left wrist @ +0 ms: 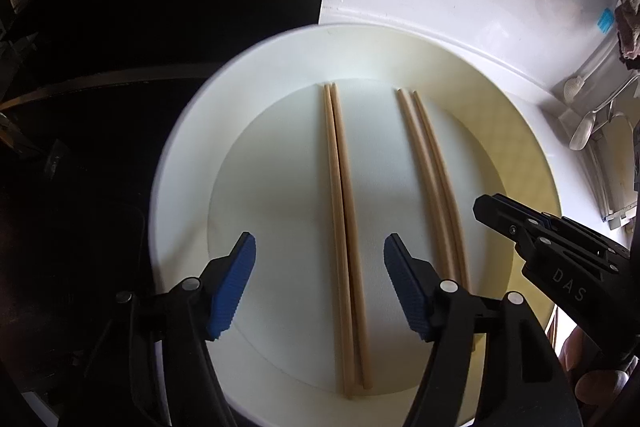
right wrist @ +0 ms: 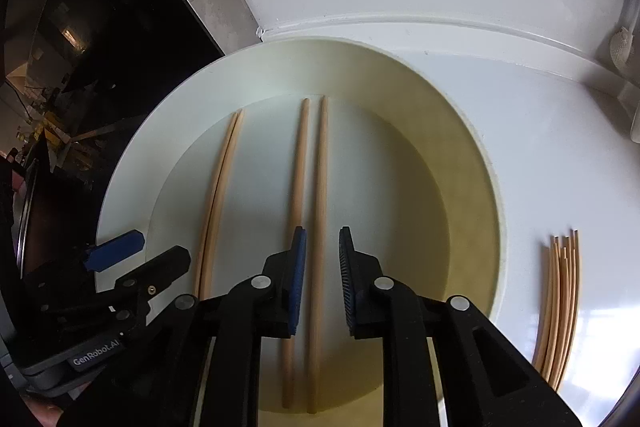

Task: Organize utensils
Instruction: 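Open both grippers to drop the chopsticks into the basin, then move both open grippers back toward the chopstick bundle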

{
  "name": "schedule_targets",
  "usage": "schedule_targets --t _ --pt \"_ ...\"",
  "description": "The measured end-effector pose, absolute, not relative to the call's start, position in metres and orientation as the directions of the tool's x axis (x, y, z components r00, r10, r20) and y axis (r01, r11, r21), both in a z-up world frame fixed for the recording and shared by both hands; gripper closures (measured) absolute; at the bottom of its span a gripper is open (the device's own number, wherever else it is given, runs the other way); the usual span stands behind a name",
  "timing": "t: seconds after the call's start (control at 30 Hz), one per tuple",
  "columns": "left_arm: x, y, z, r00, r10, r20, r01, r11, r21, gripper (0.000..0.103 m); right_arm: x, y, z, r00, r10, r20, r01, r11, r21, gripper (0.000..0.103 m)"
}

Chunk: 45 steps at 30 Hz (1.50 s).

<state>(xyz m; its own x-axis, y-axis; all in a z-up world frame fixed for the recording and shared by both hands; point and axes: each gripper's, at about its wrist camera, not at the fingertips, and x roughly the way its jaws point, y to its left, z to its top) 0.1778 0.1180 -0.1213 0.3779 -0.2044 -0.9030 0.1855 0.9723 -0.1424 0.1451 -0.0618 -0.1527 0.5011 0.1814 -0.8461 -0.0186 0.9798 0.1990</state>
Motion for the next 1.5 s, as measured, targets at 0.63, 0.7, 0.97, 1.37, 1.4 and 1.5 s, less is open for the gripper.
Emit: schedule_targets --t 0.63,0.7,0.97,1.37,1.4,1.5 --pt "0.109 0.087 -0.056 0.497 -0.174 -0.850 0.196 0.977 -0.085 0.022 0.040 -0.128 -0.079 0.642 0.170 -0.748 -0.025 0.979 0.201 0.051" --pt "0.094 0.072 -0.051 0.516 -0.168 -0.840 0.186 0.979 -0.082 0.020 0.025 -0.144 -0.076 0.650 0.163 -0.742 -0.033 0.982 0.187 0.050" --pt "0.031 0.007 -0.045 0.521 -0.142 -0.842 0.168 0.984 -0.062 0.016 -0.032 -0.217 -0.079 0.646 0.157 -0.747 -0.048 0.985 0.166 0.047" --pt "-0.026 -0.063 -0.045 0.522 -0.110 -0.846 0.171 0.985 -0.023 0.009 -0.072 -0.285 -0.109 0.624 0.168 -0.763 -0.060 0.984 0.168 0.043" --pt "-0.026 -0.067 -0.049 0.522 -0.113 -0.845 0.170 0.985 -0.027 0.009 -0.071 -0.288 -0.114 0.621 0.164 -0.767 -0.054 0.984 0.167 0.043" --pt "-0.024 -0.070 -0.063 0.526 -0.123 -0.841 0.160 0.986 -0.044 0.008 -0.068 -0.296 -0.131 0.615 0.145 -0.775 -0.027 0.986 0.163 0.043"
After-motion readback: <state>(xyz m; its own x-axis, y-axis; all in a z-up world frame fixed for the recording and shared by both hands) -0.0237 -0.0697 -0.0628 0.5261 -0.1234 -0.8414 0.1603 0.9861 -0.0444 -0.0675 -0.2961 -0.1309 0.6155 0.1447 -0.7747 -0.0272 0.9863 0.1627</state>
